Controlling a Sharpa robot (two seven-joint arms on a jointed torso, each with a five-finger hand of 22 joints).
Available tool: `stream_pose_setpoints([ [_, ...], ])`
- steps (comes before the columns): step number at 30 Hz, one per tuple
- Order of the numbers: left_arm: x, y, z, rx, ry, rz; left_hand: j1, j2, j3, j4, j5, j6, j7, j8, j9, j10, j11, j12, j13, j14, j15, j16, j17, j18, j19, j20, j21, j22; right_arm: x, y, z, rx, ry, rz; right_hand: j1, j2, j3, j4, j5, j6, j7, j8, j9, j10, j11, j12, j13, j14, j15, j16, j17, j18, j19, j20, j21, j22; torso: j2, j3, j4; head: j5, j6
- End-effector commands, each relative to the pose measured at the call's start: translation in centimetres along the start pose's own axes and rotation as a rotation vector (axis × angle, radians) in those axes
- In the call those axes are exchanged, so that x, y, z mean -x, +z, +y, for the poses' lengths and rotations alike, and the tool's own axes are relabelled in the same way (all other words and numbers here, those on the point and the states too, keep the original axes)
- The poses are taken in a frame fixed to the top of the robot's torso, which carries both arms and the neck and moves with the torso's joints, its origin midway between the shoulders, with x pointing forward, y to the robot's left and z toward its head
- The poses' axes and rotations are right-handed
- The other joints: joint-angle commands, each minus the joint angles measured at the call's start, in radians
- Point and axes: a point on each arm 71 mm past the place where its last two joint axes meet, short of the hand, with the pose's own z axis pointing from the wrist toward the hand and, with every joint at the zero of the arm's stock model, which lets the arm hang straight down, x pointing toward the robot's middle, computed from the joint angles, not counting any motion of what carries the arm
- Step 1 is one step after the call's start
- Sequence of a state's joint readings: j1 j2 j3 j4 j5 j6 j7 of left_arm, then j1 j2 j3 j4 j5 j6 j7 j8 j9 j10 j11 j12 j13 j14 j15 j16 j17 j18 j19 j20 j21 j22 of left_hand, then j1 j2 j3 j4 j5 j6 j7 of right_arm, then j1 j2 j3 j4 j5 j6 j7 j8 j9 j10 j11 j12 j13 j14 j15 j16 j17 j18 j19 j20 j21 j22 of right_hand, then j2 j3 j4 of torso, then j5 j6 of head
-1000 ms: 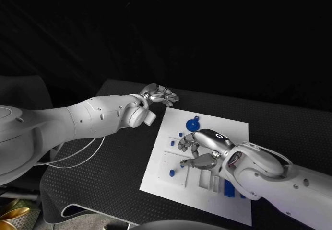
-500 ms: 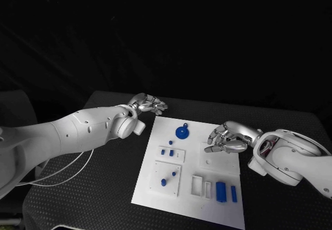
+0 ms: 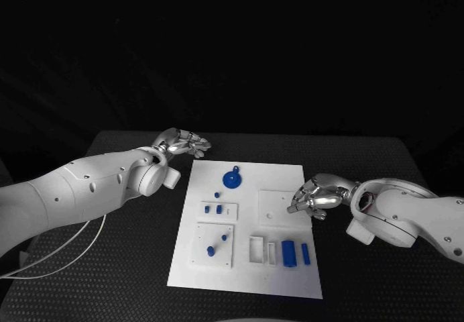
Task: Assemble the parts on the task board
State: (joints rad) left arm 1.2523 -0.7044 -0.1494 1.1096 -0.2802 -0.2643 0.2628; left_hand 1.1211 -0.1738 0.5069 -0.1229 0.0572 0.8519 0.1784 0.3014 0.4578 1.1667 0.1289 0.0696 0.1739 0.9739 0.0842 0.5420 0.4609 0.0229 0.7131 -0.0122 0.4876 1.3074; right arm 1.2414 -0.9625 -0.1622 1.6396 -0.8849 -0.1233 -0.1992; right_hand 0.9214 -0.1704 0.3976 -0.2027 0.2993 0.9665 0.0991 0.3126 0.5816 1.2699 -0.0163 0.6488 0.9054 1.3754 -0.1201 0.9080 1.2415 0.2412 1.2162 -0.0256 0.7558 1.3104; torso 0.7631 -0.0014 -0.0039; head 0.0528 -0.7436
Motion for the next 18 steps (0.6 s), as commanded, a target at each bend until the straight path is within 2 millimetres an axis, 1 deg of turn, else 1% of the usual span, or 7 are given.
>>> stream_pose_setpoints([
  [1, -0.4, -0.2, 0.0, -0.018, -0.021, 0.018, -0.007, -0.004, 0.001, 0.007, 0.0, -0.001, -0.004, 0.002, 0.0, 0.004, 0.001, 0.003, -0.001, 0.006, 0.004, -0.004, 0.001, 0.013, 0.002, 0.0, -0.006, 0.012, -0.5, -0.3, -0.2, -0.039, 0.079, 0.031, -0.002, 0.015, 0.006, -0.003, 0.005, 0.009, -0.005, -0.011, 0.0, -0.036, 0.0, 0.074, 0.083, -0.023, -0.001, 0.065, 0.033, 0.021, -0.016, -0.014, 0.063, 0.024, 0.0, -0.0008, -0.0071, -0.042, -0.007],
  [5, -0.9, -0.5, 0.0, -0.017, -0.034, 0.034, -0.008, -0.003, 0.002, 0.007, 0.0, 0.0, -0.004, 0.003, 0.001, 0.004, 0.001, 0.003, -0.001, 0.006, 0.004, -0.005, 0.002, 0.013, 0.002, 0.0, -0.006, 0.013, -1.5, -0.8, -0.6, -0.06, 0.004, 0.095, -0.013, 0.014, 0.013, -0.005, -0.001, 0.011, 0.0, -0.023, 0.002, -0.07, 0.001, 0.149, 0.158, -0.041, -0.002, 0.108, 0.039, 0.021, -0.04, -0.015, 0.111, 0.022, -0.005, 0.0018, -0.0126, -0.062, -0.02],
  [6, -1.1, -0.6, 0.0, -0.018, -0.036, 0.038, -0.008, -0.003, 0.002, 0.007, 0.0, 0.0, -0.004, 0.003, 0.001, 0.004, 0.001, 0.003, -0.001, 0.006, 0.004, -0.005, 0.002, 0.013, 0.003, 0.0, -0.006, 0.013, -1.6, -1.0, -0.6, -0.07, -0.005, 0.103, -0.017, 0.013, 0.015, -0.003, -0.002, 0.014, -0.001, -0.025, 0.003, -0.069, 0.002, 0.179, 0.181, -0.043, -0.002, 0.121, 0.042, 0.021, -0.047, -0.016, 0.118, 0.02, -0.005, 0.0023, -0.0133, -0.07, -0.031],
  [9, -1.6, -0.7, 0.0, -0.017, -0.044, 0.052, -0.008, -0.002, 0.002, 0.007, 0.0, 0.0, -0.004, 0.003, 0.0, 0.004, 0.001, 0.003, -0.001, 0.006, 0.004, -0.005, 0.003, 0.013, 0.003, 0.0, -0.006, 0.013, -2.2, -1.3, -0.7, -0.102, -0.042, 0.144, -0.027, 0.034, 0.014, 0.001, 0.0, 0.041, -0.012, -0.016, 0.01, -0.045, -0.009, 0.252, 0.232, -0.038, -0.01, 0.147, 0.047, 0.021, -0.038, -0.019, 0.139, 0.02, -0.003, 0.0053, -0.016, -0.076, -0.031],
  [10, -1.7, -0.8, 0.1, -0.015, -0.045, 0.055, -0.008, -0.002, 0.001, 0.008, 0.0, 0.0, -0.004, 0.003, 0.0, 0.004, 0.001, 0.003, -0.001, 0.006, 0.004, -0.005, 0.003, 0.013, 0.003, 0.0, -0.006, 0.013, -2.4, -1.3, -0.7, -0.111, -0.054, 0.153, -0.029, 0.043, 0.014, -0.003, 0.003, 0.05, -0.016, -0.014, 0.012, -0.039, -0.012, 0.279, 0.251, -0.036, -0.014, 0.156, 0.048, 0.021, -0.034, -0.022, 0.148, 0.019, -0.004, 0.0041, -0.0134, -0.081, -0.034],
  [14, -1.8, -1.0, 0.5, -0.006, -0.049, 0.057, -0.01, -0.001, 0.001, 0.009, 0.0, -0.001, -0.004, 0.003, 0.0, 0.004, 0.001, 0.003, -0.002, 0.007, 0.004, -0.006, 0.004, 0.013, 0.003, 0.0, -0.006, 0.014, -3.1, -1.3, -0.6, -0.147, -0.089, 0.174, -0.046, 0.064, 0.014, 0.004, 0.001, 0.066, -0.022, -0.012, 0.015, -0.031, -0.019, 0.305, 0.271, -0.023, -0.02, 0.187, 0.058, 0.021, -0.021, -0.03, 0.164, 0.018, -0.011, 0.0022, -0.0127, -0.085, -0.043],
  [18, -1.8, -1.1, 0.8, 0.001, -0.054, 0.06, -0.011, 0.0, 0.0, 0.009, 0.0, -0.002, -0.004, 0.003, 0.0, 0.004, 0.001, 0.003, -0.002, 0.007, 0.004, -0.007, 0.005, 0.013, 0.003, 0.0, -0.006, 0.015, -4.1, -1.4, -0.8, -0.192, -0.128, 0.225, -0.082, 0.081, 0.008, 0.018, 0.025, 0.077, -0.025, -0.012, 0.018, -0.027, -0.022, 0.314, 0.277, -0.011, -0.022, 0.222, 0.072, 0.021, -0.018, -0.035, 0.174, 0.017, -0.016, 0.0041, -0.013, -0.083, -0.052],
])
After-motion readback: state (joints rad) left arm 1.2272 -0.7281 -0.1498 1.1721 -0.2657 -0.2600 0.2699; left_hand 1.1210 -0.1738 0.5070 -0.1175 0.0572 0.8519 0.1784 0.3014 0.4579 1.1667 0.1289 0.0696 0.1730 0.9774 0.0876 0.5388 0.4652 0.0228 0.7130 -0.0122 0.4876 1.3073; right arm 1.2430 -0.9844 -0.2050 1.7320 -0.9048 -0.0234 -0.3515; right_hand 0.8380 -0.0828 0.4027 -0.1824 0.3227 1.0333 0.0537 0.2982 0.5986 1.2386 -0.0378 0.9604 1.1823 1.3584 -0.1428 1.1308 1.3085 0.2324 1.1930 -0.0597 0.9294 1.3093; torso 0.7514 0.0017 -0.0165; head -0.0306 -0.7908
